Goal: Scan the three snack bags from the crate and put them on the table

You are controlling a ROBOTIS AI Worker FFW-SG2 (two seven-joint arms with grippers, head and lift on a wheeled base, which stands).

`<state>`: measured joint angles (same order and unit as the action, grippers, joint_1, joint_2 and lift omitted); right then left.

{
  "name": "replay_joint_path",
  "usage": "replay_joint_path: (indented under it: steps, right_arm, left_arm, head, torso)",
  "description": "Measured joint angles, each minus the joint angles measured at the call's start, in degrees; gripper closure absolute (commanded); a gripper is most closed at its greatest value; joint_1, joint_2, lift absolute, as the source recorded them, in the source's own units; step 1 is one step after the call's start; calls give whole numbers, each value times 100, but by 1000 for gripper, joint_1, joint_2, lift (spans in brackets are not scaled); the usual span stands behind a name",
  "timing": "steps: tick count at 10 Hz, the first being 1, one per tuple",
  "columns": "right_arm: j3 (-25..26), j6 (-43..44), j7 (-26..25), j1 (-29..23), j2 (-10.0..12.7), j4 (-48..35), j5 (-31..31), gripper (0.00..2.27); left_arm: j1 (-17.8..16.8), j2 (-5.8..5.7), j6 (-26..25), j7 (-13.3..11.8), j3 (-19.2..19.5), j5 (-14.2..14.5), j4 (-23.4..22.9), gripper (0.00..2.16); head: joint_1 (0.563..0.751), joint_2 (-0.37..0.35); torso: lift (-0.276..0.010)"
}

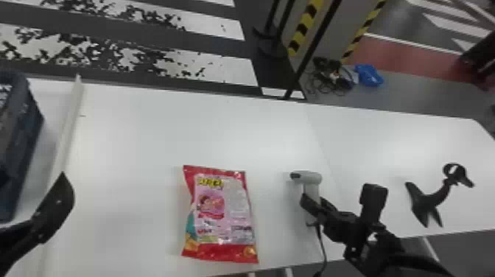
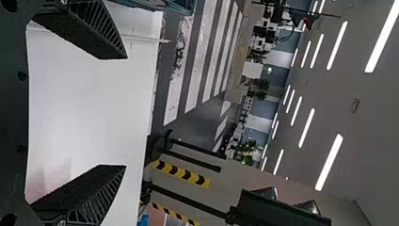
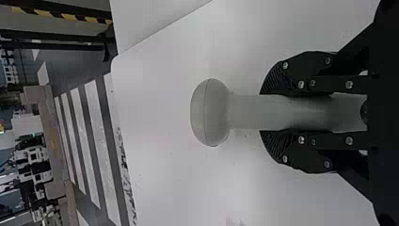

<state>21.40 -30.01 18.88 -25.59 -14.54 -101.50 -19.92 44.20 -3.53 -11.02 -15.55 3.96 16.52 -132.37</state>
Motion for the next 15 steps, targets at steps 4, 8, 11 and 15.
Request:
replay_joint_path:
  steps: [4,8,11,15]
  right_arm:
    - [-92,-50,-171,111,-105,91,171,53]
    - [529,-1358,437,-416,-104,-1470,-507,73]
    - [785,-3873,1577,-248,-93,-2250,-899,87]
    - [117,-4580,2155,302,-236,-1478,-880,97]
  left_arm:
    - [-17,-23,-97,0,-22,0,-32,33]
    - [-69,-34,-168,7,-46,-6,-33,33]
    - [-86,-33,-177,8,-83,-15,-8,33]
    - [-34,-39,-160,3,-76,-32,-10,33]
  head:
    - [695,-346]
    - [695,-332]
    - [695,-244]
    - [695,-144]
  torso:
    - [-94]
    - [-94]
    - [-94]
    - [-94]
